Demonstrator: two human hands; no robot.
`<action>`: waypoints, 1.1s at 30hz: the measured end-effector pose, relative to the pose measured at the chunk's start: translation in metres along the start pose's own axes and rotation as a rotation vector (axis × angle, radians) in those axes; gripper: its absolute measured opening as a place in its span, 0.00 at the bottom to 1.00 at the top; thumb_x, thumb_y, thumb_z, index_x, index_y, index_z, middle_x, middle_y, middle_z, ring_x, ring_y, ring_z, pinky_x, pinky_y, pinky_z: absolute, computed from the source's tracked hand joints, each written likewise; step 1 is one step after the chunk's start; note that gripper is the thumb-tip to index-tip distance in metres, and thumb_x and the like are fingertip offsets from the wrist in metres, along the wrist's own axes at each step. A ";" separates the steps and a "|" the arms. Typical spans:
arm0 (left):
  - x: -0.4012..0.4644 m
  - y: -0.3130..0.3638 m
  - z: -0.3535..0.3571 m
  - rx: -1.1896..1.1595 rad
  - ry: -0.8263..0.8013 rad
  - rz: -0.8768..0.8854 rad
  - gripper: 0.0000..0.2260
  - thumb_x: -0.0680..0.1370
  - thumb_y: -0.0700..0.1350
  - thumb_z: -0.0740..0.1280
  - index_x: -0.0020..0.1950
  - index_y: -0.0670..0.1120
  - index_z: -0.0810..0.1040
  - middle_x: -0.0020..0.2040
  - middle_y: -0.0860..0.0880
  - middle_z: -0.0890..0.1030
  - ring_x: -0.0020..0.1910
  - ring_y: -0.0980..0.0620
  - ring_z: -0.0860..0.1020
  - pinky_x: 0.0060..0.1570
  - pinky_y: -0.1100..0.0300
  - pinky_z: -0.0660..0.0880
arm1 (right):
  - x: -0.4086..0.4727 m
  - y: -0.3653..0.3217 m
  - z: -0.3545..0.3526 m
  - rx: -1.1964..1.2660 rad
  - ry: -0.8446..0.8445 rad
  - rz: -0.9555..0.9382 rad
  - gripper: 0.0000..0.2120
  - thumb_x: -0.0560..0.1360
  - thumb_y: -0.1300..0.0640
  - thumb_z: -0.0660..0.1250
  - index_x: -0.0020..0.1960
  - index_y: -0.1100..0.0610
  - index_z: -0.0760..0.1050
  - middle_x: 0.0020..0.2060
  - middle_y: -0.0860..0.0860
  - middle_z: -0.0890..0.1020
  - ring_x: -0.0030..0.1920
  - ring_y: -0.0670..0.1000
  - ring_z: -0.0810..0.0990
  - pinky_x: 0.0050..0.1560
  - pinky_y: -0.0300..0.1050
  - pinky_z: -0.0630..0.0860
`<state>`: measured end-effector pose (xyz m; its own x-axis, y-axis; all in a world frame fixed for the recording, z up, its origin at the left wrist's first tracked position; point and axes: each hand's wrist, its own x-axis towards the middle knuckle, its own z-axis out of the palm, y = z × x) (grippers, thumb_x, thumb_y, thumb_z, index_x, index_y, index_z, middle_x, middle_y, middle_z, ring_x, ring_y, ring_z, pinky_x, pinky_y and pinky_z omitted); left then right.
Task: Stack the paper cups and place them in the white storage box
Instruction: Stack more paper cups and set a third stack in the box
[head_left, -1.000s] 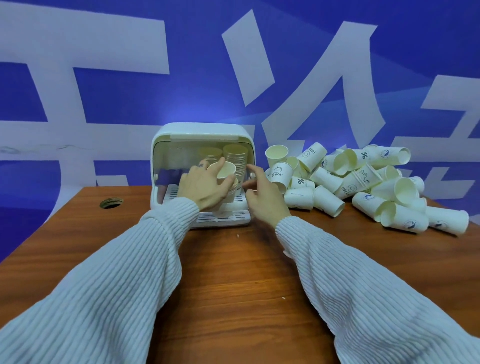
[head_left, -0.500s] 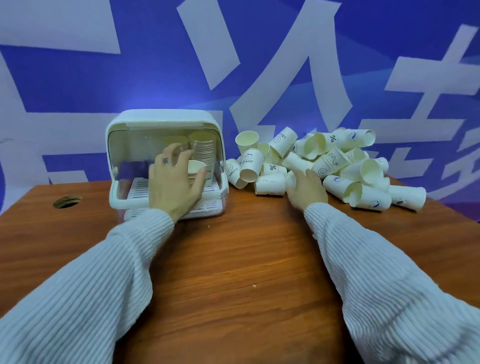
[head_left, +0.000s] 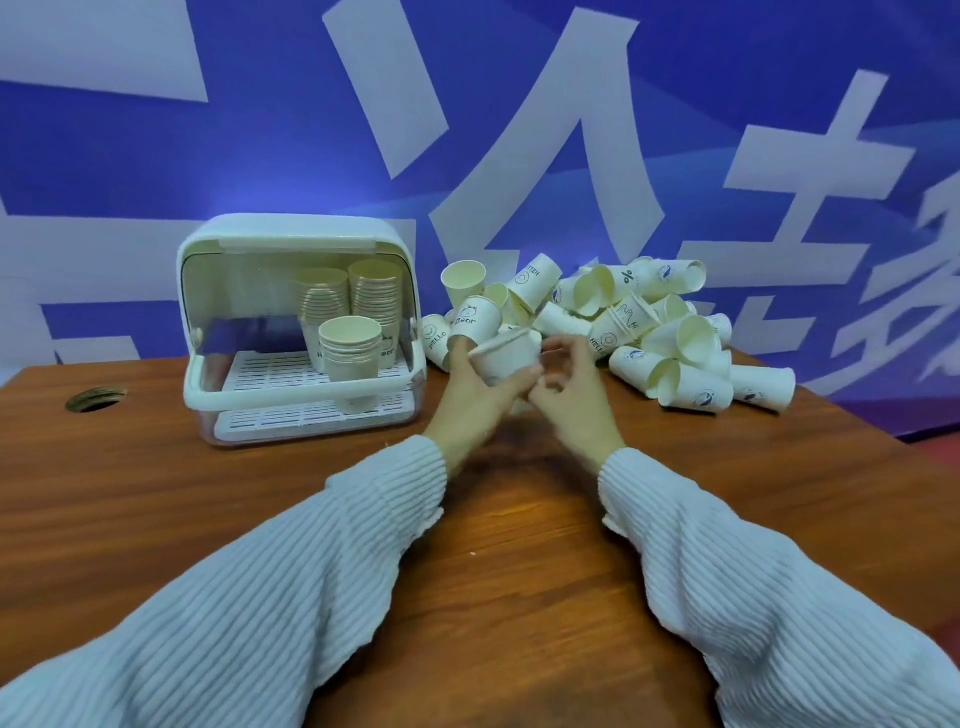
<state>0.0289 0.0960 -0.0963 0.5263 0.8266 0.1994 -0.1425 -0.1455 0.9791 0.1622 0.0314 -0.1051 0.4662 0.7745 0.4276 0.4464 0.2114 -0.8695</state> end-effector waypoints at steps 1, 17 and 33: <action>0.003 -0.005 0.000 -0.063 0.061 -0.034 0.35 0.72 0.48 0.80 0.73 0.49 0.66 0.65 0.48 0.78 0.62 0.49 0.81 0.57 0.53 0.81 | -0.004 0.002 0.004 0.025 -0.072 0.002 0.18 0.74 0.59 0.75 0.59 0.47 0.72 0.53 0.48 0.81 0.49 0.45 0.81 0.51 0.38 0.78; -0.021 0.012 -0.082 0.276 0.295 0.081 0.44 0.73 0.48 0.79 0.81 0.51 0.57 0.71 0.50 0.72 0.65 0.52 0.75 0.61 0.61 0.76 | 0.042 0.035 0.028 -0.526 0.101 0.345 0.06 0.77 0.51 0.66 0.51 0.49 0.79 0.51 0.49 0.83 0.52 0.53 0.81 0.45 0.47 0.73; -0.025 0.057 -0.167 0.277 0.643 0.232 0.44 0.71 0.52 0.77 0.81 0.54 0.56 0.68 0.53 0.72 0.64 0.53 0.74 0.68 0.47 0.75 | 0.042 -0.072 0.103 -0.278 0.029 -0.333 0.05 0.80 0.55 0.67 0.50 0.53 0.81 0.40 0.45 0.84 0.43 0.47 0.80 0.49 0.47 0.77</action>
<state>-0.1323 0.1581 -0.0521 -0.0991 0.9010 0.4224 0.0717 -0.4170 0.9061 0.0713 0.1103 -0.0498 0.2813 0.6734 0.6837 0.7630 0.2751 -0.5849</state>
